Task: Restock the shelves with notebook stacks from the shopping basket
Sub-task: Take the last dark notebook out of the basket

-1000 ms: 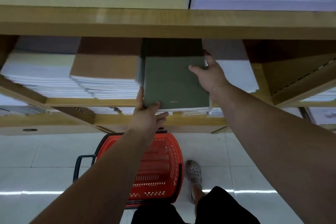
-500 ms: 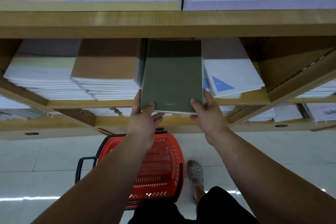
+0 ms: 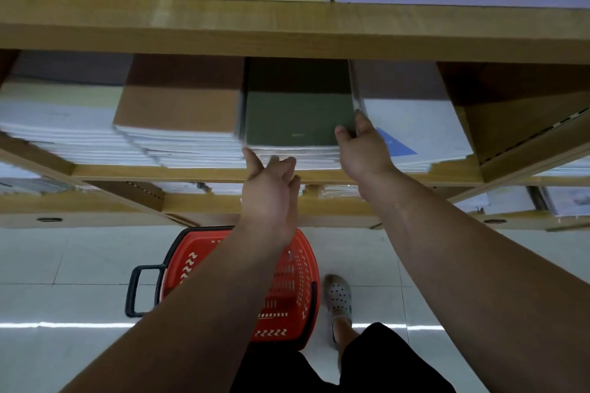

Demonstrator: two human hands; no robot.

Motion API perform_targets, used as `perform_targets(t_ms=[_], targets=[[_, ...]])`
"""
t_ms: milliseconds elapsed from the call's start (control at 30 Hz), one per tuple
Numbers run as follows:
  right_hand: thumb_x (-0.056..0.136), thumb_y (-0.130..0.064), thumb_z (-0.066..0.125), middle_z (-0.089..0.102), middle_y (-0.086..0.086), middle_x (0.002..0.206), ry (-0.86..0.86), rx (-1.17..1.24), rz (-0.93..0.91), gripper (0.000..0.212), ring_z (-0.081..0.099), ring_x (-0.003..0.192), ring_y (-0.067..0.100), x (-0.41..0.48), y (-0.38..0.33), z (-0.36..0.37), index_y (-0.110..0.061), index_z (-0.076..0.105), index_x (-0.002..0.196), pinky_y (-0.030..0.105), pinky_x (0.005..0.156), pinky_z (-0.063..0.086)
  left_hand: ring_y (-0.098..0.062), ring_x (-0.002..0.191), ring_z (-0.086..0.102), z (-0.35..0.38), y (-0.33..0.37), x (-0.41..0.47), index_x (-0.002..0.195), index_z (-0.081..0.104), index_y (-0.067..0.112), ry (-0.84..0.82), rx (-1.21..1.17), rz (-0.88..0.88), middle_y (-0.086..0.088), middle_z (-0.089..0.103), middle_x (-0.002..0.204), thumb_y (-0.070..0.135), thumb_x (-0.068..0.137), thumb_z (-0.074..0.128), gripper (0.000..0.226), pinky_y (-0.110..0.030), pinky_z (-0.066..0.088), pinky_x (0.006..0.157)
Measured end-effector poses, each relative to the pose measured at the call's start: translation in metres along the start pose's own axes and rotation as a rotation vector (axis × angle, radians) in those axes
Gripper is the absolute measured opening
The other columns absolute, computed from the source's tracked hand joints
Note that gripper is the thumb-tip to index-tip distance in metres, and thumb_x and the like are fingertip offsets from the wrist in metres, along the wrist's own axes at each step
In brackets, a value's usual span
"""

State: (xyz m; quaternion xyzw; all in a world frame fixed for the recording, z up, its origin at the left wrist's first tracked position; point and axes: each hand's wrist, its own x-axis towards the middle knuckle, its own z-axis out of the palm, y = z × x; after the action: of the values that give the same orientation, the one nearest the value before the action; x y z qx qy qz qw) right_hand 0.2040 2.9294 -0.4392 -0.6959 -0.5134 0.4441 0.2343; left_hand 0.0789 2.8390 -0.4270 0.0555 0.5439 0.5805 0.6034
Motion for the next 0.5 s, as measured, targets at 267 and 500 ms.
perform_targets(t_ms=[267, 500], targets=[[0.108, -0.030, 0.049, 0.063, 0.003, 0.140, 0.129, -0.036, -0.050, 0.051, 0.060, 0.127, 0.029, 0.002, -0.002, 0.017, -0.020, 0.038, 0.158, 0.029, 0.090, 0.045, -0.021, 0.144, 0.045, 0.001, 0.018, 0.020, 0.146, 0.044, 0.025, -0.042, 0.107, 0.030, -0.008, 0.043, 0.157, -0.001, 0.108, 0.036, 0.047, -0.042, 0.026, 0.126], [0.108, -0.049, 0.040, 0.055, 0.005, 0.153, -0.069, -0.299, -0.105, 0.062, 0.053, 0.136, 0.031, 0.005, -0.001, -0.018, -0.027, 0.023, 0.164, 0.036, 0.104, 0.046, -0.033, 0.153, 0.030, 0.007, -0.002, 0.026, 0.155, 0.039, 0.021, 0.202, -0.066, -0.099, -0.015, 0.042, 0.160, 0.019, 0.101, 0.050, 0.055, -0.021, 0.033, 0.109]])
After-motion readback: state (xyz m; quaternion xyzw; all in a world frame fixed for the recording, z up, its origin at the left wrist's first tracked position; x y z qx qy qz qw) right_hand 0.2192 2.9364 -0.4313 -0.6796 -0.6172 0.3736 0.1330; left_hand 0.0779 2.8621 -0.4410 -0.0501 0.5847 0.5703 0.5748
